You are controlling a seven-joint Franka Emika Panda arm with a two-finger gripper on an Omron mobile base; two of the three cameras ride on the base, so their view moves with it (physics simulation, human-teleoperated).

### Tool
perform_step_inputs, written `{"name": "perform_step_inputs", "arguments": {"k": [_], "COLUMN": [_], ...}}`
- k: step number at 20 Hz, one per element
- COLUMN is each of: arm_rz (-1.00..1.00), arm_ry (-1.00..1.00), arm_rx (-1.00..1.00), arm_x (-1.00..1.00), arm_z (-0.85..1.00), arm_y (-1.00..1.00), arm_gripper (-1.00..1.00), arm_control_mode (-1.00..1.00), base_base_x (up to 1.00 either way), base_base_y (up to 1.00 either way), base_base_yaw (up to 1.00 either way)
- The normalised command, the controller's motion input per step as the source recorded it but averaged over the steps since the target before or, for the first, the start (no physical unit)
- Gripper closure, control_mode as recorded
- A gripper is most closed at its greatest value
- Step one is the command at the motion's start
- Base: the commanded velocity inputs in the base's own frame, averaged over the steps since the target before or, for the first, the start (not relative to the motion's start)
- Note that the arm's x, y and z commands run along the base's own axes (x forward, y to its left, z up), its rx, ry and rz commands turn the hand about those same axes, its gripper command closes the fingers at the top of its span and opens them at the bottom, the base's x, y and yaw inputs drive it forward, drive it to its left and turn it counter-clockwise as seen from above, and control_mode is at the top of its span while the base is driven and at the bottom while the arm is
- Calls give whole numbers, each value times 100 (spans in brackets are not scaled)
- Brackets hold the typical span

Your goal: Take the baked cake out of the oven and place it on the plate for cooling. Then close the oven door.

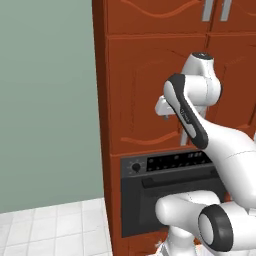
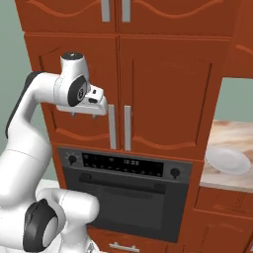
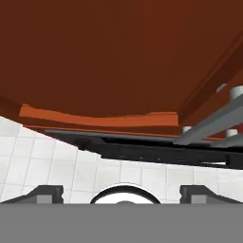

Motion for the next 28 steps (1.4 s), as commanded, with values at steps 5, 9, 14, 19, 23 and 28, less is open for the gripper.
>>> {"name": "perform_step_inputs", "arguments": {"k": [5,9,14,19,23,28], "arm_rz": [0,0,0,0,0,0], "arm_ry": [0,0,0,0,0,0], "arm_rx": [0,0,0,0,0,0], "arm_x": [0,0,0,0,0,0], "arm_z": [0,0,0,0,0,0], "arm_y": [0,0,0,0,0,0], "arm_gripper": [-100,-100,-100,-100,-100,-100], "arm_control_mode": [100,100,100,100,100,100], "base_base_x": [-48,-27,-18,-18,-28,-46], "base_base_y": [-18,-30,-51,-59,-59,-51], "base_base_yaw": [-6,0,20,35,37,45]}}
